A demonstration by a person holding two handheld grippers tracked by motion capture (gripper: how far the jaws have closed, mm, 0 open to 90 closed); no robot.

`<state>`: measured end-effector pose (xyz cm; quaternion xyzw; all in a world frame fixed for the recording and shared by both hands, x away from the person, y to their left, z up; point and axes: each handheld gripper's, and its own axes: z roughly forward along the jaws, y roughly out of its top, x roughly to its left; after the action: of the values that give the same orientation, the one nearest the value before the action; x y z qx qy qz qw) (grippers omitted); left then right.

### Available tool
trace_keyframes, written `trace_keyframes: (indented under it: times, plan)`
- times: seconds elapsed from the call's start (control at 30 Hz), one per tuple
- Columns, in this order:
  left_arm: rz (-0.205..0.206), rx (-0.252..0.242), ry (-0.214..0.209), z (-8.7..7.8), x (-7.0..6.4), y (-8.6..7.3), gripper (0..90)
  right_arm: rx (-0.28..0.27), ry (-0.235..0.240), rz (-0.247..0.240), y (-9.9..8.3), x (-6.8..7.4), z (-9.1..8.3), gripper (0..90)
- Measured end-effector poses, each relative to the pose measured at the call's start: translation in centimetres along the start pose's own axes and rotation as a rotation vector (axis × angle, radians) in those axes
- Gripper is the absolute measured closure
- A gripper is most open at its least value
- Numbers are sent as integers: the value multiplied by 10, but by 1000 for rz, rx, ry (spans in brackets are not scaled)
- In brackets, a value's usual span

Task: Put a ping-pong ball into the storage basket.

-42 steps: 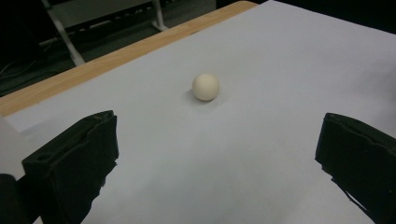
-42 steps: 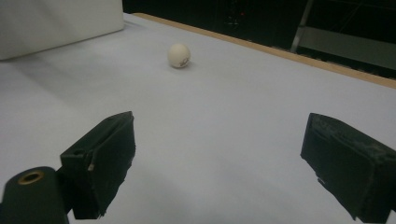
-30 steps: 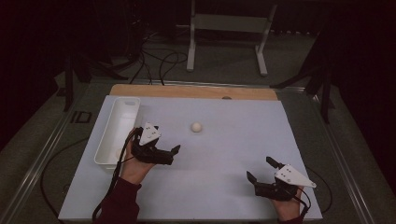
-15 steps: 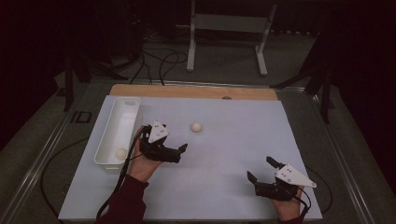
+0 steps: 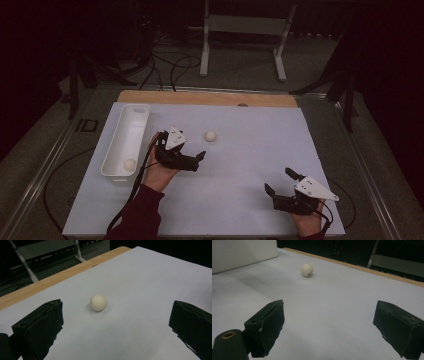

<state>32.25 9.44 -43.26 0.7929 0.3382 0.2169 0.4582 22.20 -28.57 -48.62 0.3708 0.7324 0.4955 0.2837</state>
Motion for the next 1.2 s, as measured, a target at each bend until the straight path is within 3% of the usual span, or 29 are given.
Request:
trace_keyframes:
  times: [1.2]
  plan:
    - [0,24,-13,26,3,6,2,0,0,-3,0,0,0,96]
